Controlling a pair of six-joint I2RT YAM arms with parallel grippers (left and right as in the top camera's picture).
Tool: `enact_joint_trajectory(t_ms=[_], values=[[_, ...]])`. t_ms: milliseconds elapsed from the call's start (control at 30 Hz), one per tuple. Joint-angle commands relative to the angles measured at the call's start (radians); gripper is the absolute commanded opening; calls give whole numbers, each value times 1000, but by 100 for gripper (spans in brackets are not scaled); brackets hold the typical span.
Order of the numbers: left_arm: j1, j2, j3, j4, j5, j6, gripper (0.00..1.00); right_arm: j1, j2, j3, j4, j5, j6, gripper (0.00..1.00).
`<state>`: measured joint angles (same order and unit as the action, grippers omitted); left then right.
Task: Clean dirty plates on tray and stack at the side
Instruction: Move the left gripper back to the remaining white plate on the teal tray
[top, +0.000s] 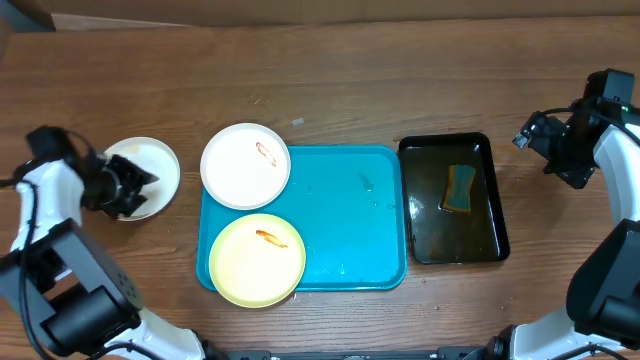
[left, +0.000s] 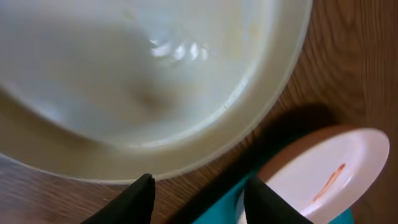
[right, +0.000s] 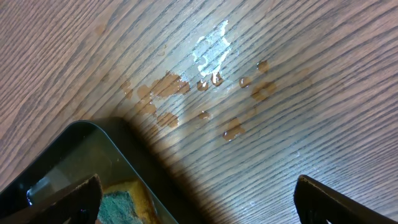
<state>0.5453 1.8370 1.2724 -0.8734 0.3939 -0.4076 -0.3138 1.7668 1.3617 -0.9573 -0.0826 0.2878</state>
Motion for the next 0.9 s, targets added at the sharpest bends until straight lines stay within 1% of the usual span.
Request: enact_joint_trajectory(t_ms=[0,67,133,200,267,367,500,700,867], values=[[-112,-20,20,-16,-10,45,47,-2,-3,15,6,-9,4,100],[-192,-20,20,-16,-89,45,47,-2,-3,15,6,-9,4,100],[-258,-20,20,-15,-169,39,49,-2,-3,15,6,-9,4,100],[-322,-20,20,-14,-266,0,51,-2,-3,15,6,-9,4,100],[-357,-20,20,-10,-308,-24,54,-2,-3,15,6,-9,4,100],[-402,-19,19,-8,-320,-27,55,-2,-3,15,6,-9,4,100],[-429,-19,16,-4,-332,-27,53,-2,-3,15,6,-9,4,100],[-436,-19,-21,27,-331,-27,46,-2,-3,15,6,-9,4,100],[-436,-19,-67,63,-340,-27,44,-2,-3,15,6,-9,4,100]])
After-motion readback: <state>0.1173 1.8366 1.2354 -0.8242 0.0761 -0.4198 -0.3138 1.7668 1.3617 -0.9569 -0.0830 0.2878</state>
